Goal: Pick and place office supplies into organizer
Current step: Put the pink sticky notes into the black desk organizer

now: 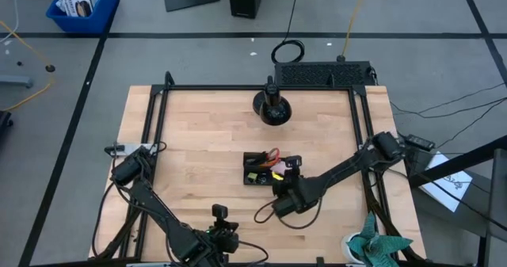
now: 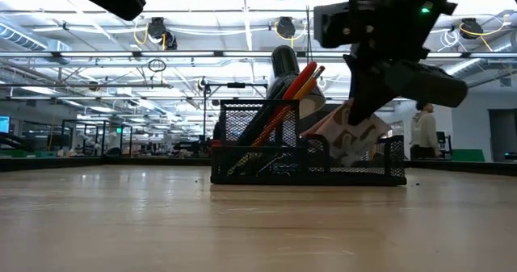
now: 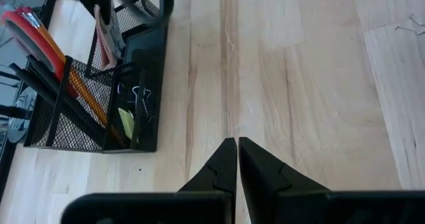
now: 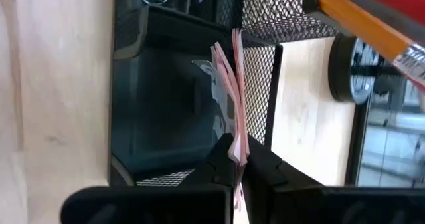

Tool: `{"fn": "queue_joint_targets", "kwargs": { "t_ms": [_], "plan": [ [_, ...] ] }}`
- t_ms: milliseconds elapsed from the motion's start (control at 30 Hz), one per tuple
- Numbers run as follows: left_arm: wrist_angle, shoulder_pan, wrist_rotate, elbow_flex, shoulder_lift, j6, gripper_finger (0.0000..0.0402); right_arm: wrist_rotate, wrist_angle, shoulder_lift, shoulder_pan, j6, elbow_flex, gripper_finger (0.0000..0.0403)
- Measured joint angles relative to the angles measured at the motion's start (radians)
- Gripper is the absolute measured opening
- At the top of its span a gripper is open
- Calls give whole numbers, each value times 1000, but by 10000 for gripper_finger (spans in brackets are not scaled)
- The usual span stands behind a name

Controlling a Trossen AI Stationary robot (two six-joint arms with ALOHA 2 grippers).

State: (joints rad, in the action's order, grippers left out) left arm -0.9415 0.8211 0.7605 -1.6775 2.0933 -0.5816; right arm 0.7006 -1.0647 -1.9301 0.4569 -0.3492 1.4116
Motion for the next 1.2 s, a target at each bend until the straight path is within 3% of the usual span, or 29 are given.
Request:
{"fn": "queue_joint_targets", "kwargs": {
  "t_ms": [200,633,900,1067,1200],
  "plan": [
    [1,0,0,0,0,0,21,-22,-74,-78,-16,-109,68,0],
    [4,6,8,0,0,0,21,-24,-73,-136,-48,-295,72,0],
    [4,11,9,0,0,1,21,-32,-38,-136,-38,-320,72,1],
    [4,20,10,0,0,1,21,-127,1,-136,-45,-322,69,6],
    [4,22,10,-1,0,0,21,-129,2,-136,-45,-322,68,26]
  ]
}}
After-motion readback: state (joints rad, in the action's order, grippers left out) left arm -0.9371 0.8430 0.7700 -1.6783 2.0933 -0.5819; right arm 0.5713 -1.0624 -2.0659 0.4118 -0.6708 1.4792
